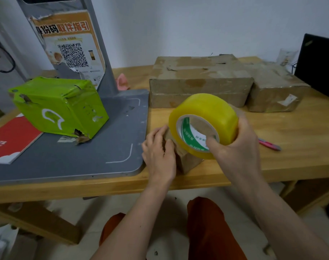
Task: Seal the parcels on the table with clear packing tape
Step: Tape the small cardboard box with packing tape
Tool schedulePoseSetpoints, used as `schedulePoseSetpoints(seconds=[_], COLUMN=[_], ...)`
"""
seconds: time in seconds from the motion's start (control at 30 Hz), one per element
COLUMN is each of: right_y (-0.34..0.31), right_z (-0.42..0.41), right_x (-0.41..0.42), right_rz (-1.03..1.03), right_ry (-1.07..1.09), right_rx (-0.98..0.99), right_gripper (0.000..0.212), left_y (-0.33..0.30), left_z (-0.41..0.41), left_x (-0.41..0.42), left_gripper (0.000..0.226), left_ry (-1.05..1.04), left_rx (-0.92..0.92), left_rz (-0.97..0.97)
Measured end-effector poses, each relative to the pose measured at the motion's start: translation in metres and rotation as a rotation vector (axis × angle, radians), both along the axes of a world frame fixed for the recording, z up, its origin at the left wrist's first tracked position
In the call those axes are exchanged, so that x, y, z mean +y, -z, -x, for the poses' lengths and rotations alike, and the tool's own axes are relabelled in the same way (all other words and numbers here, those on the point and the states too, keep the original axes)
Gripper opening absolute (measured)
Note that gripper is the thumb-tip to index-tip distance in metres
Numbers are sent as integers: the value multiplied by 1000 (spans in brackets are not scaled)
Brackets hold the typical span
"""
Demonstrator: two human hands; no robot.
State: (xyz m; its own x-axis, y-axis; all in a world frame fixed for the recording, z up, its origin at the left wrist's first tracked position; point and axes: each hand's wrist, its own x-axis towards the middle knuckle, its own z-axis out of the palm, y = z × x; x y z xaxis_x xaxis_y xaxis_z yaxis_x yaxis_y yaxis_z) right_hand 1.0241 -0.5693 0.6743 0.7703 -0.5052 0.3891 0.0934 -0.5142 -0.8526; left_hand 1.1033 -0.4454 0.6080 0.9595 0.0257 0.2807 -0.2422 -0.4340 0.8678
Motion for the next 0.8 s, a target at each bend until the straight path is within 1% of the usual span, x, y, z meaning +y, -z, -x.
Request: schedulePoseSetpoints(seconds=[0.07,0.1,0.17,0.23,0.33,0.4,0.43,0.47,0.5,0.57,0.67,0.8], right_y=[6,10,15,17,20,20,20,18,16,13,11,13], right_z=[4,5,1,-7,-24,-34,-37,-40,-43,-46,-48,-35], right_x=[7,9,10,9,6,3,0,-3,-5,-7,-7,-8], right_rz=[-51,-120,-322,-527,-701,-736,-744,-746,-745,-731,-722,-867], right_ry=[-9,-21,-58,-80,-87,-71,-58,-43,-34,-49,-78,-90], right_rx=[28,43,48,23,-11,8,19,28,40,71,93,24], right_gripper=[42,45,40,32,37,39,35,31,29,28,31,30], left_y=[3,5,7,10,9,6,4,2,0,-4,-3,-3], left_z=[0,0,3,8,13,11,9,7,5,5,3,3], left_x=[-2,-3,-6,-10,-14,-11,-9,-6,-4,-1,3,6], left_gripper=[38,42,48,44,43,42,43,47,53,68,76,72], left_ry=[-28,-47,-101,-172,-268,-283,-249,-176,-77,83,89,58], left_rx=[-34,-54,-71,-71,-62,-109,-161,-207,-215,-142,-75,-28], left_rz=[-23,-28,-3,33,29,-73,-141,-183,-197,-181,-184,-227])
